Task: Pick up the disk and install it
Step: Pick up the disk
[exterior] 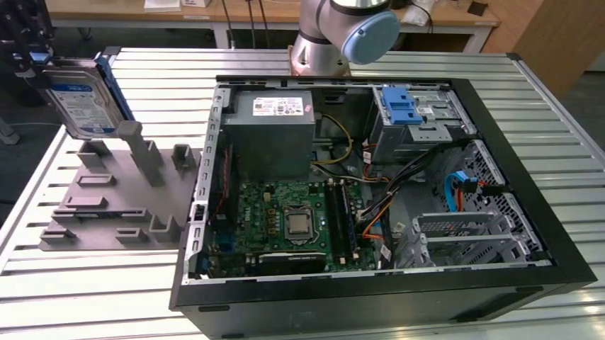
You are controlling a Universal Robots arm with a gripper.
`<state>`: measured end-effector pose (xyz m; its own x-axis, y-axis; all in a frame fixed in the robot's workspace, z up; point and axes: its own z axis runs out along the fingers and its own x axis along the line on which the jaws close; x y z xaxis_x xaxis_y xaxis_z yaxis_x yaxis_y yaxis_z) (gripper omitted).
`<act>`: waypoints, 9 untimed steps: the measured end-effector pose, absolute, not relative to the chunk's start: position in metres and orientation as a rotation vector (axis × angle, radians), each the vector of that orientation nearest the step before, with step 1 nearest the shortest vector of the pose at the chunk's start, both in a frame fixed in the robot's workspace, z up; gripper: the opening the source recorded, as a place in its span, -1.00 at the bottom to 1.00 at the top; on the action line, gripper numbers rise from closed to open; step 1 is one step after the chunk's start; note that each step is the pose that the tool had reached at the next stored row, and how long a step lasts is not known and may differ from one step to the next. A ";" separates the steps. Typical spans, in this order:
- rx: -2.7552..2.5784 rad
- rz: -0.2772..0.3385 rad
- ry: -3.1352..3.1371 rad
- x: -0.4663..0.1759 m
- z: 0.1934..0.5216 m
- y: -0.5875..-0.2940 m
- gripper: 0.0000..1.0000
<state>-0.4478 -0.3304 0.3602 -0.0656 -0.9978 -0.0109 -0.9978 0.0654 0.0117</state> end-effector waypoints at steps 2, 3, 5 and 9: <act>2.147 -0.025 -2.293 -0.448 0.361 -0.330 -0.27; 2.147 -0.025 -2.293 -0.448 0.362 -0.330 -0.27; 2.147 -0.025 -2.293 -0.448 0.363 -0.330 -0.27; 2.147 -0.025 -2.293 -0.448 0.364 -0.330 -0.27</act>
<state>-0.4478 -0.3304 0.3644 -0.0656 -0.9978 -0.0109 -0.9978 0.0654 0.0116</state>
